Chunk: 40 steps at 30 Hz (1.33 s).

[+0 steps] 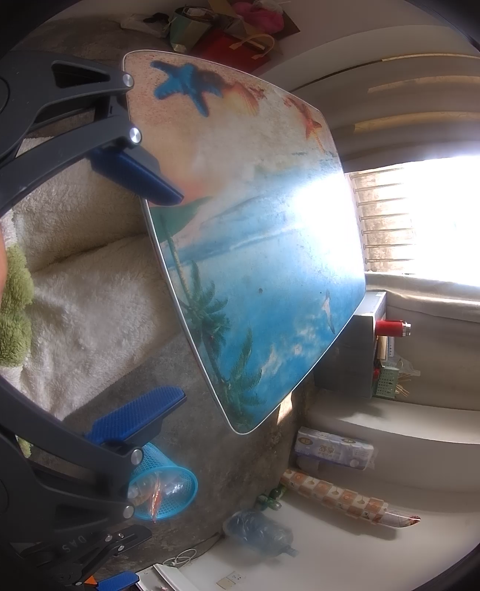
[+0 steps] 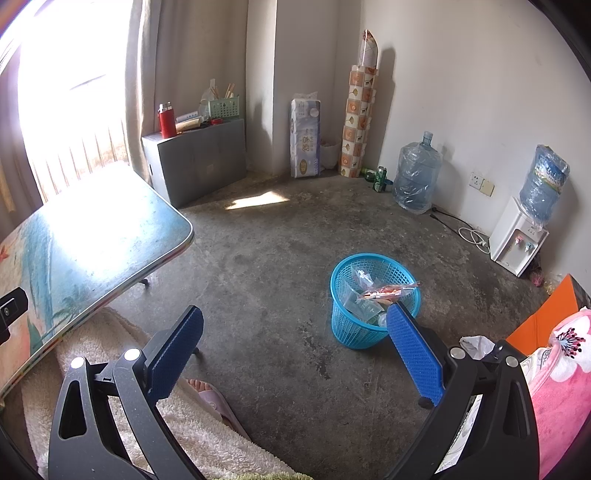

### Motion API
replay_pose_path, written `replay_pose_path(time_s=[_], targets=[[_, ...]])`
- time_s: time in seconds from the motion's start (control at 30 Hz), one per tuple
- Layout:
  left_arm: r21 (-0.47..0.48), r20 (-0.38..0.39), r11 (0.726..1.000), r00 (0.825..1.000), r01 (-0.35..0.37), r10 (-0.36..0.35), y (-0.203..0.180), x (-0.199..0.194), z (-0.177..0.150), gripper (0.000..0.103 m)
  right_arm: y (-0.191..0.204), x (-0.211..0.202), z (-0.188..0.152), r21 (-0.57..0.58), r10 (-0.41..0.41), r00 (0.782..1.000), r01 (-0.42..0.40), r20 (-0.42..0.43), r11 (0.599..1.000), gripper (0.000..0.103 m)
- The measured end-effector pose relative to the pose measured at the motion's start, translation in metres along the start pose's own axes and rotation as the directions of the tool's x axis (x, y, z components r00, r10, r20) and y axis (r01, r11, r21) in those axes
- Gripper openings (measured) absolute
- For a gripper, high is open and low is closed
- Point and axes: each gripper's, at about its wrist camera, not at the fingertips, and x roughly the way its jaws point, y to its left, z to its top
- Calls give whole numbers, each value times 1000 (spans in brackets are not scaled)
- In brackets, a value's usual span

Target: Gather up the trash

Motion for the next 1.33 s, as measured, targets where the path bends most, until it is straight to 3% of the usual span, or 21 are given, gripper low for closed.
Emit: replay_pose_path(time_s=[1.33], targets=[[6,-8,1000,1000,4,-4,-1,2,-4,95,3,2,-8,5,2,1000,-2,-1,1000,97]])
